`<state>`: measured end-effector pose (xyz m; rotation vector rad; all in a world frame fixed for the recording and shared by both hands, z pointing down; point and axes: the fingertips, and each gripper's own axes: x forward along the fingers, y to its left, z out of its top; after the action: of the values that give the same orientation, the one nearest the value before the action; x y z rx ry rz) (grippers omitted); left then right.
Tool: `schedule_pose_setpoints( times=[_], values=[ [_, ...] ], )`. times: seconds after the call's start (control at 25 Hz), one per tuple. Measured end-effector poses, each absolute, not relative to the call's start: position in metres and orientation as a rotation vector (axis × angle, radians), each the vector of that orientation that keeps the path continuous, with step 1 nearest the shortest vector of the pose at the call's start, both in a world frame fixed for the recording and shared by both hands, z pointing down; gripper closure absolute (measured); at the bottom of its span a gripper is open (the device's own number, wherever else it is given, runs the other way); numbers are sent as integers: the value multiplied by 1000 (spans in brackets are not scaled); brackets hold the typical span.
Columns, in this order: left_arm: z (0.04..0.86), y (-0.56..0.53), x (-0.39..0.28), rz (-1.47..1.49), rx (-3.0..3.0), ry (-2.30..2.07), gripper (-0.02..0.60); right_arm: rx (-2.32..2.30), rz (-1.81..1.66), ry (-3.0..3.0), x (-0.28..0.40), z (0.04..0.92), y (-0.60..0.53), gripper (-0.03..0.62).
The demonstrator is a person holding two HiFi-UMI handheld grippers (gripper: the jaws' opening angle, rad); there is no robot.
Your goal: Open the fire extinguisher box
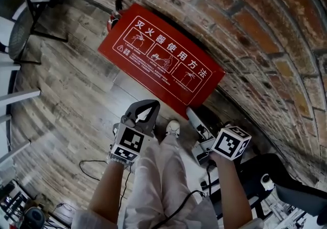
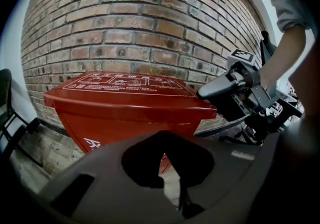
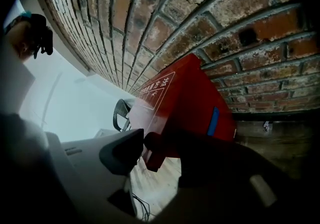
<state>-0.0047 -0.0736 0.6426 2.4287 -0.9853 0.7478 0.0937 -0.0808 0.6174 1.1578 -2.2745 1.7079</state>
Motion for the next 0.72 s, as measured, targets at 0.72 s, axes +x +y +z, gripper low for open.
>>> schedule_pose_setpoints(
  times=[0.72],
  values=[
    [657,-59,-10,761,2397,-990,583,1171,1919,-2415,95,575,-82,347]
  ],
)
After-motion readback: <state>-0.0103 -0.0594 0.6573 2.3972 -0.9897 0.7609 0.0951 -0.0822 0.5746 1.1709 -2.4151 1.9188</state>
